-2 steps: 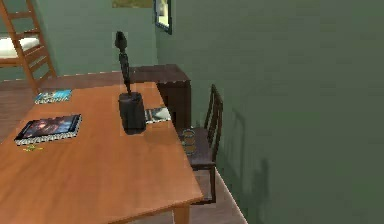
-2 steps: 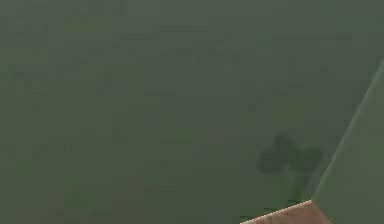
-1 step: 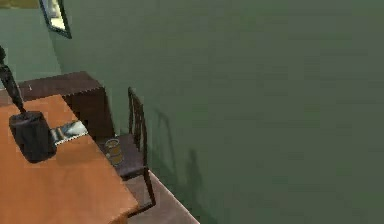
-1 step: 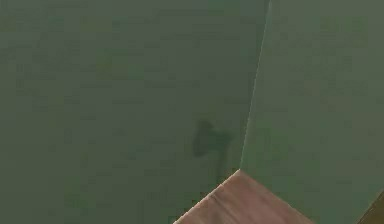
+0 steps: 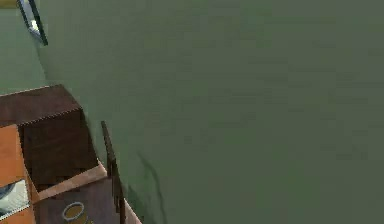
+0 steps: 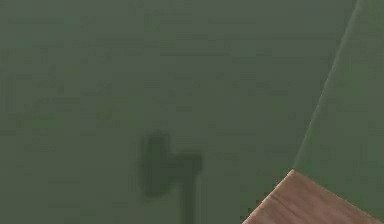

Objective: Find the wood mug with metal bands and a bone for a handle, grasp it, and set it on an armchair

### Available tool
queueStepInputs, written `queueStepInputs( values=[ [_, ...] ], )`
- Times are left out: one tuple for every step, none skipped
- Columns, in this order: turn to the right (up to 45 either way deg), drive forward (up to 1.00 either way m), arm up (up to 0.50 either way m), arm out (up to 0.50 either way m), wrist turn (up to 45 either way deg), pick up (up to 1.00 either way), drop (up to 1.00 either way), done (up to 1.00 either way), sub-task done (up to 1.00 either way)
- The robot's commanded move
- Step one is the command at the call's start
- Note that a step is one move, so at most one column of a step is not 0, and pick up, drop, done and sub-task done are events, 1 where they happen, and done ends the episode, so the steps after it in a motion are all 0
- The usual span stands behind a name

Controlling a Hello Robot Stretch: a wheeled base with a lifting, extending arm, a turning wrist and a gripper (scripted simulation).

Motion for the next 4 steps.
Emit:
queueStepInputs(
  values=[
    [-45.0,0.0,0.0,0.0,0.0,0.0,0.0,0.0,0.0],
    [-45.0,0.0,0.0,0.0,0.0,0.0,0.0,0.0,0.0],
    [-36.0,0.0,0.0,0.0,0.0,0.0,0.0,0.0,0.0],
    [0.0,0.0,0.5,0.0,0.0,0.0,0.0,0.0,0.0]
  ],
)
